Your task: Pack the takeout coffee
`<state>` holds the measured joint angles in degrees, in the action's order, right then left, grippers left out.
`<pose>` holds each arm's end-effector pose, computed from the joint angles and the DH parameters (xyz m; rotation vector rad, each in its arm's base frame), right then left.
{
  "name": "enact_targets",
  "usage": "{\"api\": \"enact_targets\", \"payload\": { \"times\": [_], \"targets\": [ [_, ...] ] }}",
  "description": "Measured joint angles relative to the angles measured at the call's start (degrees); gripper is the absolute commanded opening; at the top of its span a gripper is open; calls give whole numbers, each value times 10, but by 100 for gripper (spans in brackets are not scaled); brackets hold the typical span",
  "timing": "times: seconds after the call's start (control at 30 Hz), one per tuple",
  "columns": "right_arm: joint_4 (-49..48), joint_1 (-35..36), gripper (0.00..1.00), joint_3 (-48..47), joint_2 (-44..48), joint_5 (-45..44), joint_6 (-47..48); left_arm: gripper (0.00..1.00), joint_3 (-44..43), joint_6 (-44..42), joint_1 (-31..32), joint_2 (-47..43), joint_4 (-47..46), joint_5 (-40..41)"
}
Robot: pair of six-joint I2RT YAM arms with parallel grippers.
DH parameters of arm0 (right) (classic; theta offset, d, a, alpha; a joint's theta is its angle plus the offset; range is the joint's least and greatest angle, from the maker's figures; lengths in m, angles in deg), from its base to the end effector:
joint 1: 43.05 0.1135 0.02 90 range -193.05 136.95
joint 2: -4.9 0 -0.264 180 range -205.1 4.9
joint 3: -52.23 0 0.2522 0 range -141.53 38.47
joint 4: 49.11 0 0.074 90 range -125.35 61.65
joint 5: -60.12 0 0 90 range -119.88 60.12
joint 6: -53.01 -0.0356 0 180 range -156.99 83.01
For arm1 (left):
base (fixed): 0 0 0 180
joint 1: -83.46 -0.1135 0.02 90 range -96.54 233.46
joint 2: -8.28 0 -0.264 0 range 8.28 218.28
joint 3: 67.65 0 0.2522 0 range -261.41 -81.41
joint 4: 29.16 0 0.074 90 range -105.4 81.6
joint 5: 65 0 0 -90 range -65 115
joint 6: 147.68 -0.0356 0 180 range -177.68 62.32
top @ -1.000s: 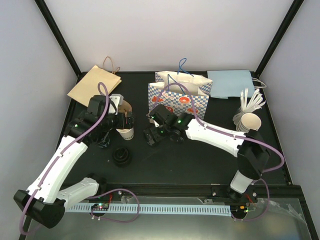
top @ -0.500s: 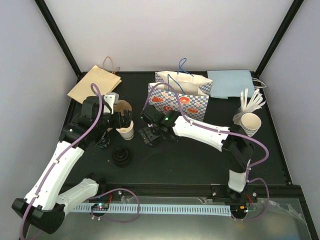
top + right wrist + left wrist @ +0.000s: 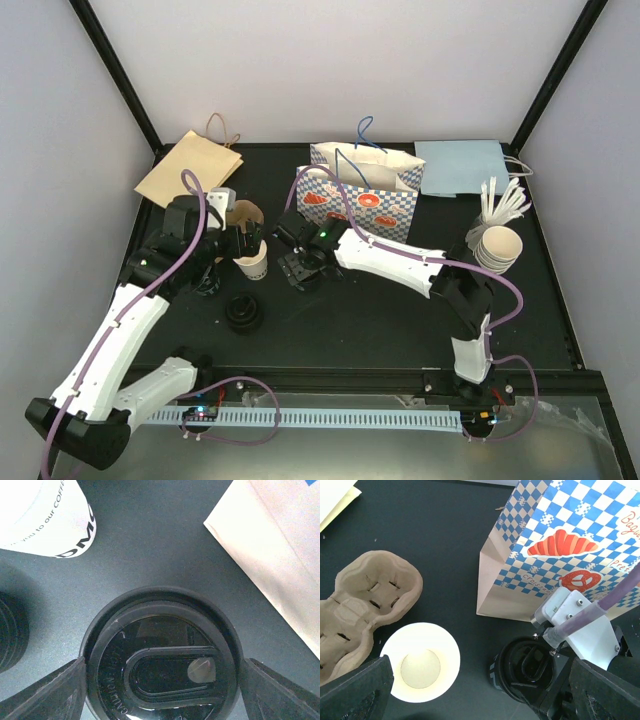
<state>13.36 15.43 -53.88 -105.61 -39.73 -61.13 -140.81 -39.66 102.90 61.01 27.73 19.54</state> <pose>0.2179 0.3436 0.2411 -0.7572 2.6133 0.1914 0.1728 -0.0646 0.3466 0.0818 2.2423 -0.4647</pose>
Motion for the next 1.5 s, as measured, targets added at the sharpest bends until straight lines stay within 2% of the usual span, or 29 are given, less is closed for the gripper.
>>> {"api": "enact_targets", "payload": {
  "times": [0.7, 0.9, 1.13, 1.27, 1.5],
  "targets": [
    [24, 16, 82, -34, -30, -22, 3, 99, 10, -1, -6, -12, 0, 8],
    [28, 16, 75, -36, -30, -23, 9, 99, 16, -1, -7, -16, 1, 9],
    [29, 17, 75, -35, -26, -32, 14, 99, 16, -1, -10, -18, 0, 10],
    [32, 18, 75, -25, 11, -47, 16, 99, 23, -7, -10, -18, -5, 8],
    [39, 19, 75, -1, 160, -84, 25, 99, 30, -12, -10, -9, -28, -23]
  ]
}}
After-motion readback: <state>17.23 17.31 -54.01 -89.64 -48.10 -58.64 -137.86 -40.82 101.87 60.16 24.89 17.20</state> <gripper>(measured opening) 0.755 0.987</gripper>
